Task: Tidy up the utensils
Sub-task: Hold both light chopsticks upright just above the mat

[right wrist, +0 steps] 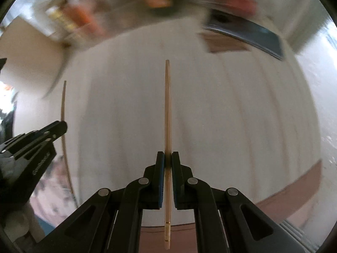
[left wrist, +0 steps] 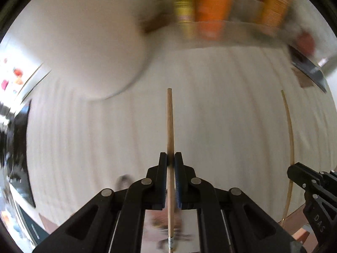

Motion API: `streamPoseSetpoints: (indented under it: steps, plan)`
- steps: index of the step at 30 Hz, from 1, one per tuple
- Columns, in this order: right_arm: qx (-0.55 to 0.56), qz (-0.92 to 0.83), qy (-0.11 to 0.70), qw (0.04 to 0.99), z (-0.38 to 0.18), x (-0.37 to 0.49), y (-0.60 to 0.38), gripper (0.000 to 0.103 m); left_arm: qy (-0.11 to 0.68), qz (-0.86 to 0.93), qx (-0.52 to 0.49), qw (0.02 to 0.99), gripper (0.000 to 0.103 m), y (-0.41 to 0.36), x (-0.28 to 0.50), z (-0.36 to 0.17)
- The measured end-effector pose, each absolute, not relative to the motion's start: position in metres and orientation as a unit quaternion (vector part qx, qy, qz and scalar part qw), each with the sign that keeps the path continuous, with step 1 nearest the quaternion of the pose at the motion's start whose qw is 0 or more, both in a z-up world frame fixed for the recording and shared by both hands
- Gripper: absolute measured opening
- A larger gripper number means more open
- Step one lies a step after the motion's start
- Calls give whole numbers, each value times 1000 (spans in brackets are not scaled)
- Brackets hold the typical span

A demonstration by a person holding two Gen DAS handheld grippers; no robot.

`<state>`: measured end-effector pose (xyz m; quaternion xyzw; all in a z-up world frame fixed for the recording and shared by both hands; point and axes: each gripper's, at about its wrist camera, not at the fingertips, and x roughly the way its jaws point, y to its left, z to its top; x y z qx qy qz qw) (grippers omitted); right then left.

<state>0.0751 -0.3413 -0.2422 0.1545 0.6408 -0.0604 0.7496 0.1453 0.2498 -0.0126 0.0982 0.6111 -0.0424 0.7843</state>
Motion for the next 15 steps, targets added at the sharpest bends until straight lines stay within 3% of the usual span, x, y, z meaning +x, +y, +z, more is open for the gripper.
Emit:
streamPoseSetpoints:
  steps: [9, 15]
  plan:
    - [100, 45, 662, 742, -250, 113, -227, 7, 637, 46, 34, 769, 4, 352, 135, -29]
    - [62, 36, 678, 731, -266, 124, -191, 7, 649, 30, 11, 760, 5, 368, 169, -47]
